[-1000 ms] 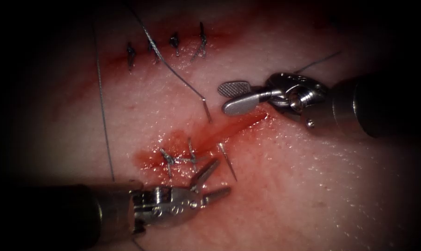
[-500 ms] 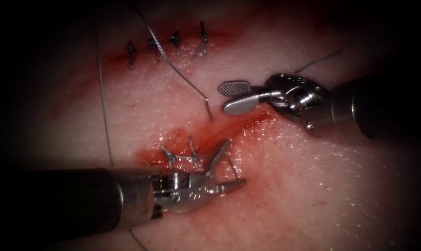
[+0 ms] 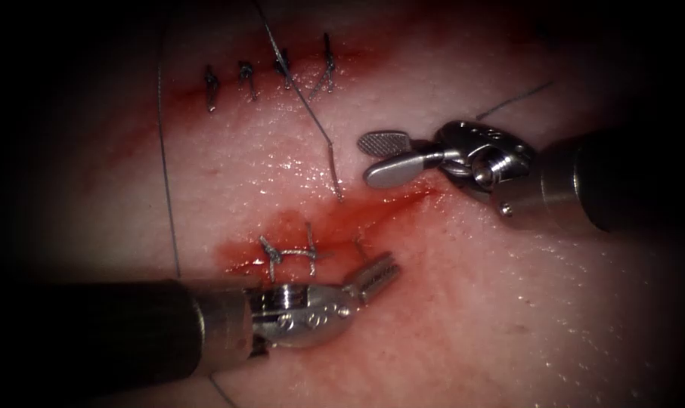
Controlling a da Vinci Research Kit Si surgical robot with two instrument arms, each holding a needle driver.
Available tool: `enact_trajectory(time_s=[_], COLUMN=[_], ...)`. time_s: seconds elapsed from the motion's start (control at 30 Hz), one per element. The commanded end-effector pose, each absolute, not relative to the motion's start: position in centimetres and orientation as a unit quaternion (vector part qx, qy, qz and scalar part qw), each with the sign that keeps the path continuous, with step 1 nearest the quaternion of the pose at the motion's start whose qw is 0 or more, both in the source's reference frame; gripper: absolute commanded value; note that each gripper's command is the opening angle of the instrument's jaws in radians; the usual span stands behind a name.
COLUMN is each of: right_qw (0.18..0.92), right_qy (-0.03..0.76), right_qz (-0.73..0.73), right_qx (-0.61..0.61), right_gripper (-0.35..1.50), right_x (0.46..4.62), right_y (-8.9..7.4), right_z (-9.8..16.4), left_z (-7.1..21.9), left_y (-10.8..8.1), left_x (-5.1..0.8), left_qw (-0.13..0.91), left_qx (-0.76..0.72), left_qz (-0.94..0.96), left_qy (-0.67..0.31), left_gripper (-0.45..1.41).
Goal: Wound Closure
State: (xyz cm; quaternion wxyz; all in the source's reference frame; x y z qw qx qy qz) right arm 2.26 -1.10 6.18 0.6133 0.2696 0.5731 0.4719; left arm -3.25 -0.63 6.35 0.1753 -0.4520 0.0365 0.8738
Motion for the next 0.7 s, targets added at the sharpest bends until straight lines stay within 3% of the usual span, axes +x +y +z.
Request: enact_trajectory(time_s=[0.03,0.4,0.57,0.7], right_qw=[0.617,0.632,0.694,0.702], right_qy=[0.575,0.582,0.56,0.557], right_qz=[0.466,0.445,0.398,0.38], right_qx=[0.268,0.251,0.215,0.228], right_gripper=[0.47,0.39,0.37,0.17], right_x=[2.31,2.32,2.33,2.33], right_y=[-1.15,-1.18,-1.19,-1.25], right_z=[6.23,6.25,6.26,6.3], left_z=[6.35,5.88,5.66,5.36], left_y=[-0.69,-0.76,-0.71,-0.69], left_x=[-3.32,-3.45,-3.4,-3.36], left_qw=[0.187,0.34,0.409,0.431], left_qx=[-0.458,-0.482,-0.484,-0.504], left_qz=[0.869,0.771,0.699,0.63], left_qy=[0.014,-0.238,-0.331,-0.405], left_gripper=[-0.45,-0.45,-0.45,-0.45])
